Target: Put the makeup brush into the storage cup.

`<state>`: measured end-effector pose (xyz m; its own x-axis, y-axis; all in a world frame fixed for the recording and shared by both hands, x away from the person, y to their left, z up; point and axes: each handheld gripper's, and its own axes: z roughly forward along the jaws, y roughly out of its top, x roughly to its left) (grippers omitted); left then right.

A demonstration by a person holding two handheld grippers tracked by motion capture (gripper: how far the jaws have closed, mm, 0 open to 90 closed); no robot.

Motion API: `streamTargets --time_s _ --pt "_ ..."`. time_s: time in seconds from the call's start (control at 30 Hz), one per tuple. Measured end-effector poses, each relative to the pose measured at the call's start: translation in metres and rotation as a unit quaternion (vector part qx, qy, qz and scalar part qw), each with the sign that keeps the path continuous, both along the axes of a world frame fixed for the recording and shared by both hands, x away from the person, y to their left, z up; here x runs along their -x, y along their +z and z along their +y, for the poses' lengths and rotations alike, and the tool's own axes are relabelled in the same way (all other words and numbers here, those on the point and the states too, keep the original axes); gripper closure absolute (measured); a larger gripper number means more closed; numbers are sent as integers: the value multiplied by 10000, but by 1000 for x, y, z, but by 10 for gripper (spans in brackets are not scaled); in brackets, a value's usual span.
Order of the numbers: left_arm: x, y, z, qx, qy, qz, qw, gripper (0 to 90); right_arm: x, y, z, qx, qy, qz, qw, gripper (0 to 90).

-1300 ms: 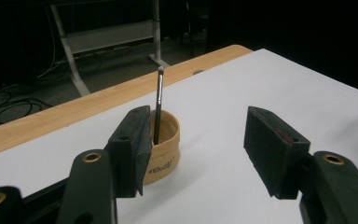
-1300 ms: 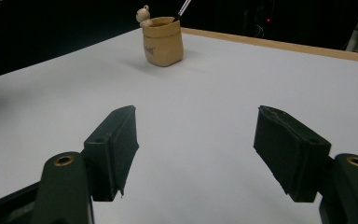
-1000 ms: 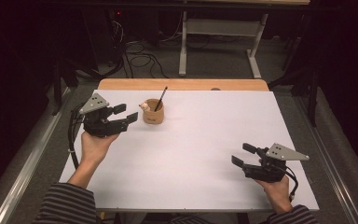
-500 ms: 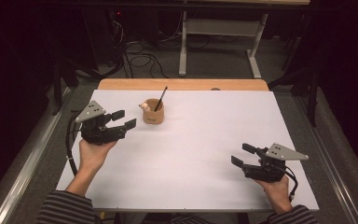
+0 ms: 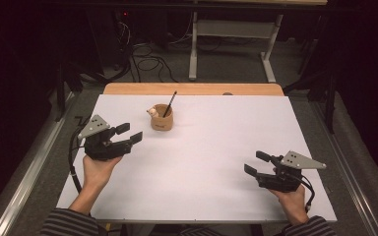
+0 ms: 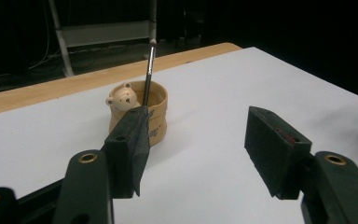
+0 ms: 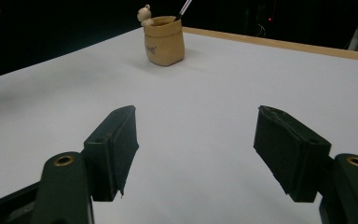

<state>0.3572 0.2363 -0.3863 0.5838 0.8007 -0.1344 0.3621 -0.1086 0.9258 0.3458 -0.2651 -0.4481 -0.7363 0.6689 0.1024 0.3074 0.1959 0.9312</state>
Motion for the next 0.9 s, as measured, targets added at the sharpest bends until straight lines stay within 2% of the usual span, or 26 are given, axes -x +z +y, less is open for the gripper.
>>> streamTargets --time_s 0.4,0.9 --pt "11 -9 0 62 47 -69 9999 401 0 0 0 -18 -1 4 10000 311" --pt "19 -30 -4 217 74 59 9997 405 0 0 0 -32 -1 12 10000 311"
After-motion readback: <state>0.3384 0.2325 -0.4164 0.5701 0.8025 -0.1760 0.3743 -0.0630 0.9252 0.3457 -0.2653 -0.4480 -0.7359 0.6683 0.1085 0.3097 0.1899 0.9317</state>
